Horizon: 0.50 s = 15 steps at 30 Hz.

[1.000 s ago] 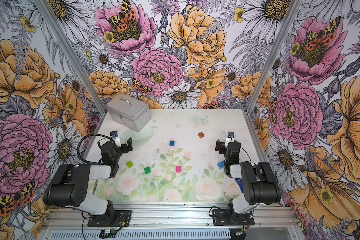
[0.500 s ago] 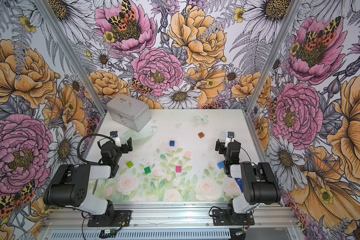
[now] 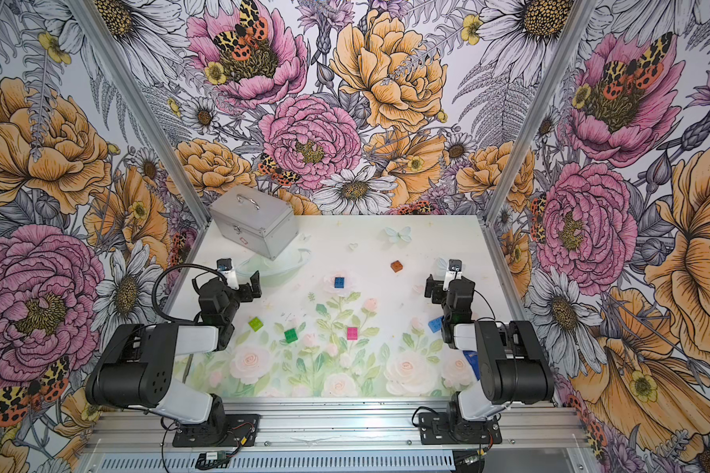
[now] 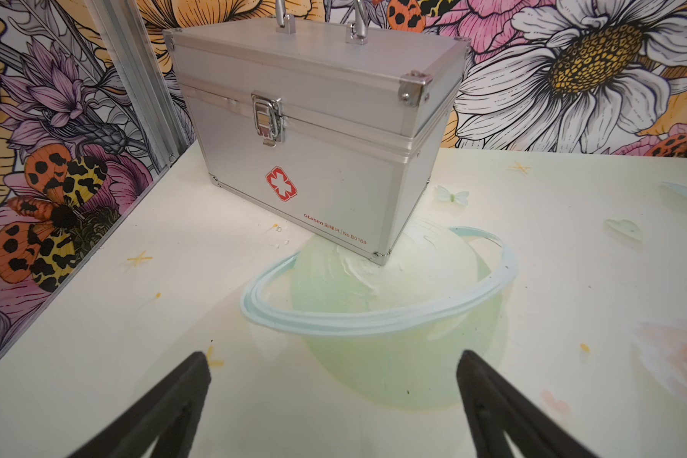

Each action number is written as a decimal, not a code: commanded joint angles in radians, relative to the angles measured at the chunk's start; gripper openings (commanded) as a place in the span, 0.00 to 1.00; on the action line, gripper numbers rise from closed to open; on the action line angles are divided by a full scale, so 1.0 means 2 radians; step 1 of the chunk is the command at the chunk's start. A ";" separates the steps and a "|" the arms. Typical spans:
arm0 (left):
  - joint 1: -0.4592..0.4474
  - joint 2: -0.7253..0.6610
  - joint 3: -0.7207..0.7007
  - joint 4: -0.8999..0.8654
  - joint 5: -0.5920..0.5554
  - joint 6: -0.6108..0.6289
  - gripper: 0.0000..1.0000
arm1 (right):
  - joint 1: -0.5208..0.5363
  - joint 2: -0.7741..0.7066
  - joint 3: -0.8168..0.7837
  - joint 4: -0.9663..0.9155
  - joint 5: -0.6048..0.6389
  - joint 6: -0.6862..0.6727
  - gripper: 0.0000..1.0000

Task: Assemble the letter v with lego
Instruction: Move the lego brick at the center of the board.

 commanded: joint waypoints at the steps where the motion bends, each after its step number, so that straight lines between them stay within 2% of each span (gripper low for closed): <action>1: -0.001 -0.014 0.015 -0.016 -0.044 -0.010 0.99 | 0.015 -0.085 0.100 -0.222 0.100 0.072 1.00; 3: -0.020 -0.063 0.048 -0.120 -0.099 -0.010 0.99 | 0.011 -0.118 0.155 -0.346 0.091 0.139 0.99; 4: -0.027 -0.083 0.071 -0.186 -0.112 -0.015 0.99 | 0.012 -0.130 0.166 -0.371 0.076 0.152 0.99; 5: -0.029 -0.104 0.097 -0.247 -0.124 -0.048 0.99 | 0.012 -0.144 0.166 -0.388 0.051 0.167 0.99; 8: -0.021 -0.133 0.192 -0.499 -0.177 -0.253 0.99 | 0.017 -0.171 0.161 -0.452 0.009 0.218 0.99; 9: -0.014 -0.135 0.209 -0.548 -0.166 -0.285 0.99 | 0.024 -0.178 0.159 -0.485 0.007 0.239 0.99; 12: -0.002 -0.137 0.202 -0.557 -0.024 -0.277 0.99 | 0.054 -0.184 0.146 -0.560 0.018 0.291 0.99; 13: -0.008 -0.138 0.200 -0.557 -0.007 -0.272 0.99 | 0.064 -0.185 0.139 -0.575 0.015 0.302 0.99; 15: -0.045 -0.147 0.197 -0.558 -0.008 -0.250 0.99 | 0.083 -0.186 0.121 -0.598 0.016 0.325 0.99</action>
